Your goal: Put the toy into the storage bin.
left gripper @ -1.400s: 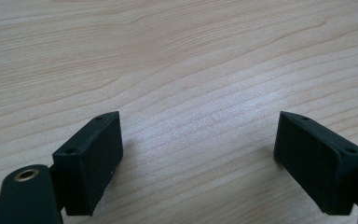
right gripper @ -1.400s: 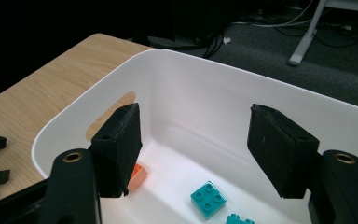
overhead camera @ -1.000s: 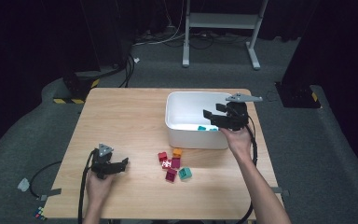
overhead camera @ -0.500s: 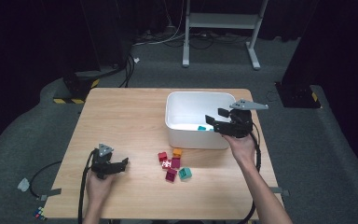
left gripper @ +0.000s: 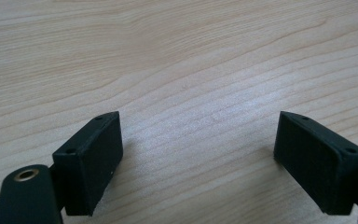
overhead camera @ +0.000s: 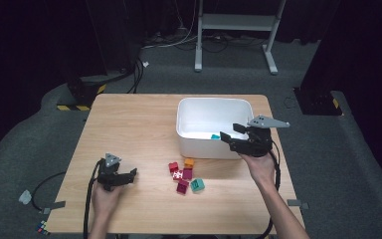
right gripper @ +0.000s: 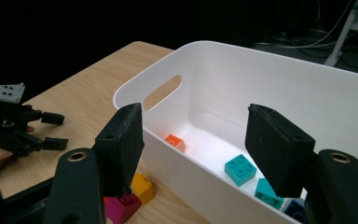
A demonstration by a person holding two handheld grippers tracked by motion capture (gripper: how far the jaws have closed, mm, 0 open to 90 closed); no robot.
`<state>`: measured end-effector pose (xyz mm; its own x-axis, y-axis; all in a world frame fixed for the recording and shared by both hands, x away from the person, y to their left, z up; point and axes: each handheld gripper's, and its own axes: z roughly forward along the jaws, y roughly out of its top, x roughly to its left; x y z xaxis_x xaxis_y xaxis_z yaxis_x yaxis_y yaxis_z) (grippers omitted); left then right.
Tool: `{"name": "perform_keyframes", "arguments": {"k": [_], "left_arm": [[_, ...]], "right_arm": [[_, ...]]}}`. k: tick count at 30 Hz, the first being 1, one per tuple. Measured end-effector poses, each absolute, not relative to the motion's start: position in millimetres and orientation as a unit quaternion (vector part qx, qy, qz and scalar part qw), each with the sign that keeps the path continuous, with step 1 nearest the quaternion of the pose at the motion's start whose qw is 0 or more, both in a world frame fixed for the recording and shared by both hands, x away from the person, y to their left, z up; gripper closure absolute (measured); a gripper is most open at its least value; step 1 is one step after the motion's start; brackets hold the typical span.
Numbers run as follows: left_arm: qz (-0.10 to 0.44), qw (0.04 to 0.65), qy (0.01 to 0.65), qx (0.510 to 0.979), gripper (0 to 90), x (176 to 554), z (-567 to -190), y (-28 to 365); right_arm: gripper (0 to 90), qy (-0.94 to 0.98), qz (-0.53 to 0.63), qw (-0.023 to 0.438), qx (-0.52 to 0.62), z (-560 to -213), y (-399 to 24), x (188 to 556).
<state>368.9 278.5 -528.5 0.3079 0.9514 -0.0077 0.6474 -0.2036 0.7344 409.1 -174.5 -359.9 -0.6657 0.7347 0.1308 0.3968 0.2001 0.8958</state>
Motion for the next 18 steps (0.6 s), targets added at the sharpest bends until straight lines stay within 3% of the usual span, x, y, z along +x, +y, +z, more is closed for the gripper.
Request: {"name": "perform_keyframes", "arguments": {"k": [18], "left_arm": [[0.233, 0.325, 0.54, 0.741, 15.6, 369, -528, 279]], "right_arm": [[36.7, 0.77, 0.504, 0.146, 0.362, -398, -162, 383]]}}
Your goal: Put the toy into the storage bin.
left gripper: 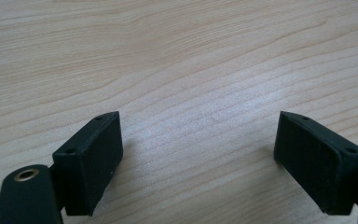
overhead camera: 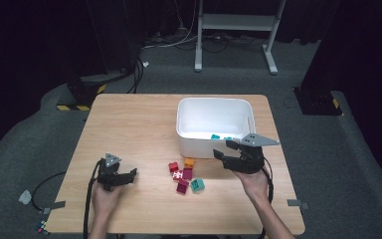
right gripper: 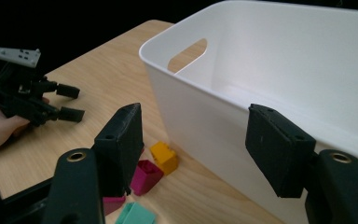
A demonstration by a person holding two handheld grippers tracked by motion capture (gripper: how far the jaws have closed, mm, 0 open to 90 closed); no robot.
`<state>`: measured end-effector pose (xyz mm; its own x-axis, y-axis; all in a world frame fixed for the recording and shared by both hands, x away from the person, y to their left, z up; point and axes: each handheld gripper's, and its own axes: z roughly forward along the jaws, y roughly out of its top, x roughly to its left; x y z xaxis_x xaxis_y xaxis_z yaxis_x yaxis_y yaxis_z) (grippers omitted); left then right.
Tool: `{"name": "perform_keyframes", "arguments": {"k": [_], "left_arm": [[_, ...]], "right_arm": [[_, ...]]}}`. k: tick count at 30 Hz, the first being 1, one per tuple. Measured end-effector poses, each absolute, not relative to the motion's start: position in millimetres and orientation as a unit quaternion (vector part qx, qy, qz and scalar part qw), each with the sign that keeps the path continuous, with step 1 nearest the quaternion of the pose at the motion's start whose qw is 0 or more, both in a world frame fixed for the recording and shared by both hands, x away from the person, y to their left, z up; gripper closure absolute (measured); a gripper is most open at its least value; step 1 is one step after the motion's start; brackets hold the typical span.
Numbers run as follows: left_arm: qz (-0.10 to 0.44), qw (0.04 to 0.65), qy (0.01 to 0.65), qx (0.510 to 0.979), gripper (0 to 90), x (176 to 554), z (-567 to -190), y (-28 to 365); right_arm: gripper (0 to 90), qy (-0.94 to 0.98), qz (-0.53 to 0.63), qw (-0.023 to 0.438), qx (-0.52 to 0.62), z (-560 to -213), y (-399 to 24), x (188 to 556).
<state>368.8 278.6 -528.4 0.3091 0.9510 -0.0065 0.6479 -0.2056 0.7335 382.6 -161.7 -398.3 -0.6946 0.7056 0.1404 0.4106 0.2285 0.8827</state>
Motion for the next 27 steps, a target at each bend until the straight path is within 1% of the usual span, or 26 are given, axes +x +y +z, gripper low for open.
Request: {"name": "perform_keyframes", "arguments": {"k": [10, 27], "left_arm": [[0.233, 0.325, 0.539, 0.741, 15.5, 369, -528, 279], [0.233, 0.326, 0.54, 0.74, 15.5, 369, -528, 279]], "right_arm": [[35.7, 0.771, 0.499, 0.115, 0.378, -444, -152, 367], [33.3, 0.808, 0.451, 0.103, 0.365, -487, -122, 355]]}}
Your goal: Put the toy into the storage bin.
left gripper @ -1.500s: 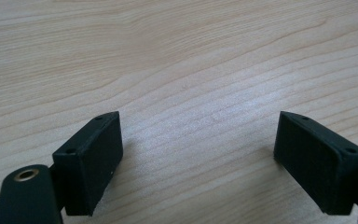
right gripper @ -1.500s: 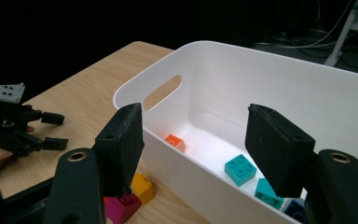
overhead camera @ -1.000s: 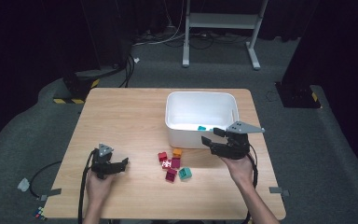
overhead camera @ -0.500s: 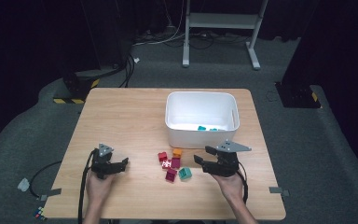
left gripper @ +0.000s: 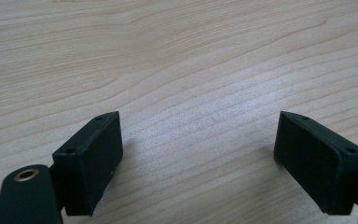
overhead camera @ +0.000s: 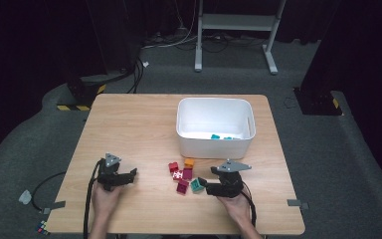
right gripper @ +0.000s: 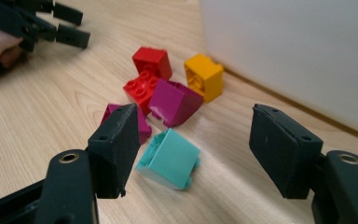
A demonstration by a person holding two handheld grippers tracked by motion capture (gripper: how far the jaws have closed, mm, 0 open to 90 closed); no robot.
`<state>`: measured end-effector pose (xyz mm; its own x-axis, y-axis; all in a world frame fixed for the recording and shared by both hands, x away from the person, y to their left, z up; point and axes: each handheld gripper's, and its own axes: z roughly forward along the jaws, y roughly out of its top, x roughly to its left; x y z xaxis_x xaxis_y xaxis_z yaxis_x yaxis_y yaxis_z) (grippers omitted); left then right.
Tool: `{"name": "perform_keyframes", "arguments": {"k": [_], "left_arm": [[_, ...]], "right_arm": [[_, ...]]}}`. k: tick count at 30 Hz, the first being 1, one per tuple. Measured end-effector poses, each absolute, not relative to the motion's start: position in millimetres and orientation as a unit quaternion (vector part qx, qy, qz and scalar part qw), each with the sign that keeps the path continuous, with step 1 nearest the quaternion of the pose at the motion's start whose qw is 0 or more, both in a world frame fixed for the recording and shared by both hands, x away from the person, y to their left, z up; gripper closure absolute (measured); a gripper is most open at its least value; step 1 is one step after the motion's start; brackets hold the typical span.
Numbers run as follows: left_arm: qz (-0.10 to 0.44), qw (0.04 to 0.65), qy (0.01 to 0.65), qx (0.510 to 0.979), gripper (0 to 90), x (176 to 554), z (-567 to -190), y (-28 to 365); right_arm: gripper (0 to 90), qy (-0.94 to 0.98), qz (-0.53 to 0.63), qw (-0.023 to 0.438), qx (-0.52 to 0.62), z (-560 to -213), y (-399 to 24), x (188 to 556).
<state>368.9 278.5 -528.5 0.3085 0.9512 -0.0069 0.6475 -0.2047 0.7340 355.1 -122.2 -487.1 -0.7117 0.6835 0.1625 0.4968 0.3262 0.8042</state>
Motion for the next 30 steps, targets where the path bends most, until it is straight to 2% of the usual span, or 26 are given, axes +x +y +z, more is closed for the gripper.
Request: {"name": "perform_keyframes", "arguments": {"k": [7, 20, 30], "left_arm": [[0.233, 0.326, 0.54, 0.74, 15.5, 369, -528, 278], [0.233, 0.327, 0.54, 0.74, 15.6, 369, -529, 278], [0.233, 0.326, 0.54, 0.74, 15.6, 369, -528, 279]], "right_arm": [[32.1, 0.823, 0.429, 0.092, 0.36, -501, -108, 354], [32.2, 0.842, 0.401, 0.101, 0.345, -514, -92, 355], [38.1, 0.856, 0.374, 0.119, 0.336, -522, -84, 355]]}}
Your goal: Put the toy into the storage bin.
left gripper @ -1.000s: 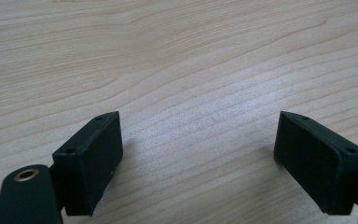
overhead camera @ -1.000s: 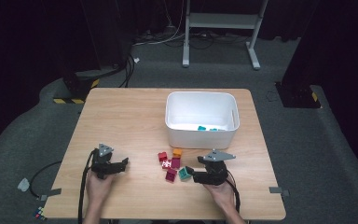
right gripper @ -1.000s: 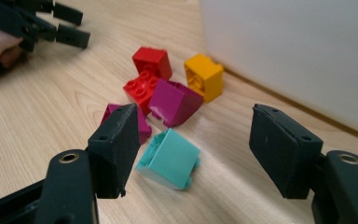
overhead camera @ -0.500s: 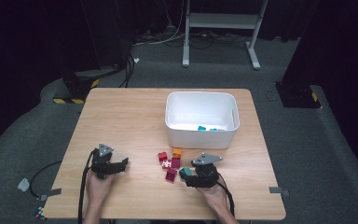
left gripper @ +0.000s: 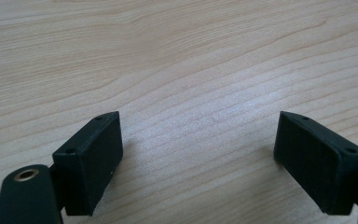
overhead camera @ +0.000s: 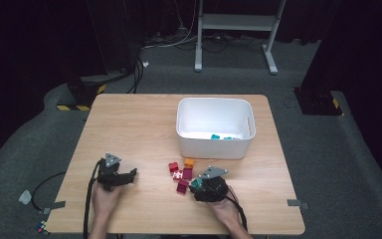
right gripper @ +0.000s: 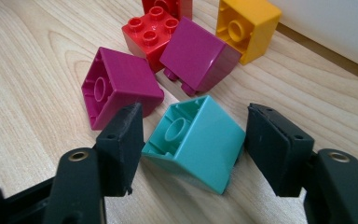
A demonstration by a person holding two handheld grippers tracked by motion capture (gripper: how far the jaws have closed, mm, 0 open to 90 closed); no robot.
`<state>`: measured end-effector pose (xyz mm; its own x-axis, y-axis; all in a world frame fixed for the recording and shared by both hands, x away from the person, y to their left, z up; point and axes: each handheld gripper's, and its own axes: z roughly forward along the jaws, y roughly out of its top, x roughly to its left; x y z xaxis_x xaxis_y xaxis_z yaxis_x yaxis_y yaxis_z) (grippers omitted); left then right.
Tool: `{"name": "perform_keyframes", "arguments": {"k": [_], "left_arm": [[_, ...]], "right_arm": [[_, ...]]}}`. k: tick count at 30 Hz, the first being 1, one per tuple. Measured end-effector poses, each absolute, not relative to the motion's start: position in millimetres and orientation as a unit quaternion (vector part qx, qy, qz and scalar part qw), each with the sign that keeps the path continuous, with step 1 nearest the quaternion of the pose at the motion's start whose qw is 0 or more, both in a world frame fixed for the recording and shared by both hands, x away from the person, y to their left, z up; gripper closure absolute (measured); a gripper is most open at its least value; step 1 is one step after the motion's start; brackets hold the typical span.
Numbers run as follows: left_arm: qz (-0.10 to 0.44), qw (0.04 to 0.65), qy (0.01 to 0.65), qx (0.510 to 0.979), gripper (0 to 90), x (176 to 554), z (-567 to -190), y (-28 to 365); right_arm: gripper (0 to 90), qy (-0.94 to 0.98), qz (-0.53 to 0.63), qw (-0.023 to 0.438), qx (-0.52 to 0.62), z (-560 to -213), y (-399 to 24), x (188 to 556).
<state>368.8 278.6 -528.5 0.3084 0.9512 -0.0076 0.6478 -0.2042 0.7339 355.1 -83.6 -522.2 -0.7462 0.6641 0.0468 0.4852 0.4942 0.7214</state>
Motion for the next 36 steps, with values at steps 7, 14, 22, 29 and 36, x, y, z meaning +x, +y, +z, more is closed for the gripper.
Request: {"name": "perform_keyframes", "arguments": {"k": [7, 14, 22, 29, 36], "left_arm": [[0.233, 0.326, 0.54, 0.74, 15.6, 368.9, -528.5, 278.6], [0.233, 0.326, 0.54, 0.74, 15.6, 368.8, -528.5, 278.6], [0.233, 0.326, 0.54, 0.74, 15.6, 368.8, -528.5, 278.6], [0.233, 0.326, 0.54, 0.74, 15.6, 368.9, -528.5, 278.6], [0.233, 0.326, 0.54, 0.74, 15.6, 368.9, -528.5, 278.6]], "right_arm": [[41.6, 0.854, 0.374, 0.13, 0.338, -522.7, -83.8, 354.1], [43.1, 0.85, 0.375, 0.13, 0.346, -522.6, -85.1, 354.5], [44.5, 0.847, 0.378, 0.132, 0.35, -522.1, -87.1, 354.9], [45.3, 0.844, 0.379, 0.132, 0.355, -521.6, -88.8, 355.7], [47.2, 0.841, 0.385, 0.133, 0.358, -520.5, -91.0, 356.4]]}}
